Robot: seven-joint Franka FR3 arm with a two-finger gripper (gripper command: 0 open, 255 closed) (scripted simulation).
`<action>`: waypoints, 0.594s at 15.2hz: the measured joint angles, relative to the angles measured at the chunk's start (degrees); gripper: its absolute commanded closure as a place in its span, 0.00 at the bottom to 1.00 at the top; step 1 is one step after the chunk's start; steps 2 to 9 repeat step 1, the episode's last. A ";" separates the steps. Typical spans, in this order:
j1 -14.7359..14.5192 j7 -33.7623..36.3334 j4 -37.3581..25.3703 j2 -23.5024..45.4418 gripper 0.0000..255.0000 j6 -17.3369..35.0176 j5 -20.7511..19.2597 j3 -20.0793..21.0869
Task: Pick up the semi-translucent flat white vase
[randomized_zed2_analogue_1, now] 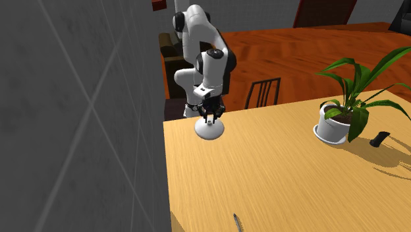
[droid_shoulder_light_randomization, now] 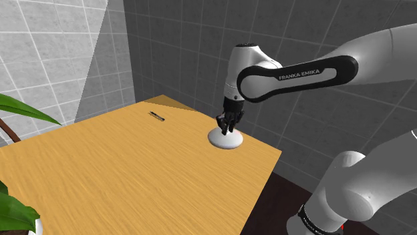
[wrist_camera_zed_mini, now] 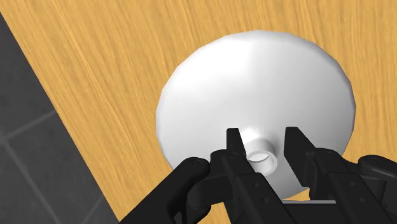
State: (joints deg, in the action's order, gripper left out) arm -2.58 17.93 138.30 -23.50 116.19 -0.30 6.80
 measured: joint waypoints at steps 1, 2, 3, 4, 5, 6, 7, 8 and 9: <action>-0.02 0.04 -0.44 -0.04 1.00 -0.48 0.02 0.03; -0.02 0.04 -0.44 -0.04 1.00 -0.48 0.02 0.03; -0.02 0.04 -0.44 -0.04 1.00 -0.48 0.02 0.03; -0.02 0.04 -0.44 -0.04 1.00 -0.48 0.02 0.03; -0.02 0.04 -0.44 -0.04 1.00 -0.48 0.02 0.03; -0.02 0.04 -0.44 -0.04 1.00 -0.48 0.02 0.03; -0.02 0.04 -0.44 -0.04 1.00 -0.48 0.02 0.03; -0.02 0.04 -0.44 -0.04 1.00 -0.48 0.02 0.03; -0.02 0.04 -0.44 -0.04 1.00 -0.48 0.02 0.03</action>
